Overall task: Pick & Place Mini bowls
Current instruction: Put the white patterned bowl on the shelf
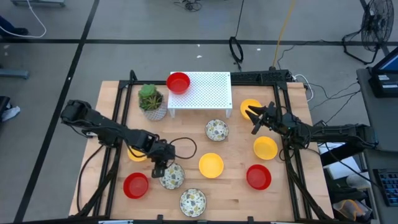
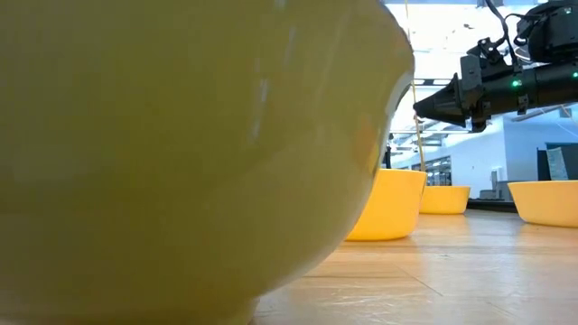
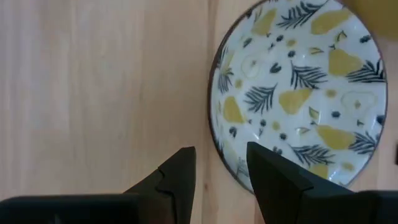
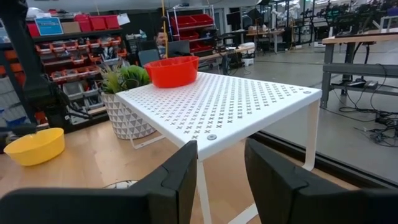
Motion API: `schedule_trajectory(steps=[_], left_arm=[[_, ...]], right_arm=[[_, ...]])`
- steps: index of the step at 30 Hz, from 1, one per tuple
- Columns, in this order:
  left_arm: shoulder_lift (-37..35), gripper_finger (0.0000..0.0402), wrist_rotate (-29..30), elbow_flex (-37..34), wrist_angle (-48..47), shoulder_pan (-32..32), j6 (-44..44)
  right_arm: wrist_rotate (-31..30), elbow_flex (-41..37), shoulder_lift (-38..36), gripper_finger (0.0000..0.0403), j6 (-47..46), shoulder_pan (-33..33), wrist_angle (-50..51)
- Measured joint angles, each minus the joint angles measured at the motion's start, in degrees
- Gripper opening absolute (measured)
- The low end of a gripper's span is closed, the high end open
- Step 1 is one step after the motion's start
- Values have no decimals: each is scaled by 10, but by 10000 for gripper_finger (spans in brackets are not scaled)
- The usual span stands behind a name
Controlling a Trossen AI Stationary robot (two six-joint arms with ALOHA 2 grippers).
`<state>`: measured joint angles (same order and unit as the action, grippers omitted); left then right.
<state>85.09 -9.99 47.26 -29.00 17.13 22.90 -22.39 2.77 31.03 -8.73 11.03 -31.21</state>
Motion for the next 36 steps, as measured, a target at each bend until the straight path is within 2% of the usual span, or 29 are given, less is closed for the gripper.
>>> schedule_trajectory(steps=[9, 16, 19, 25, 36], left_arm=[[18, 147, -5, 0, 30, -2, -21], [57, 145, -16, 0, 89, -2, -42], [57, 121, -16, 0, 98, -3, -50], [55, 18, -30, 1, 98, -16, -49], [38, 11, -75, 25, 69, -62, -27]], right_arm=[[0, 0, 7, 123, 0, 0, 2], [0, 0, 10, 123, 0, 0, -5], [0, 0, 10, 123, 0, 0, 0], [0, 0, 15, 123, 0, 0, 2], [0, 0, 16, 123, 0, 0, 2]])
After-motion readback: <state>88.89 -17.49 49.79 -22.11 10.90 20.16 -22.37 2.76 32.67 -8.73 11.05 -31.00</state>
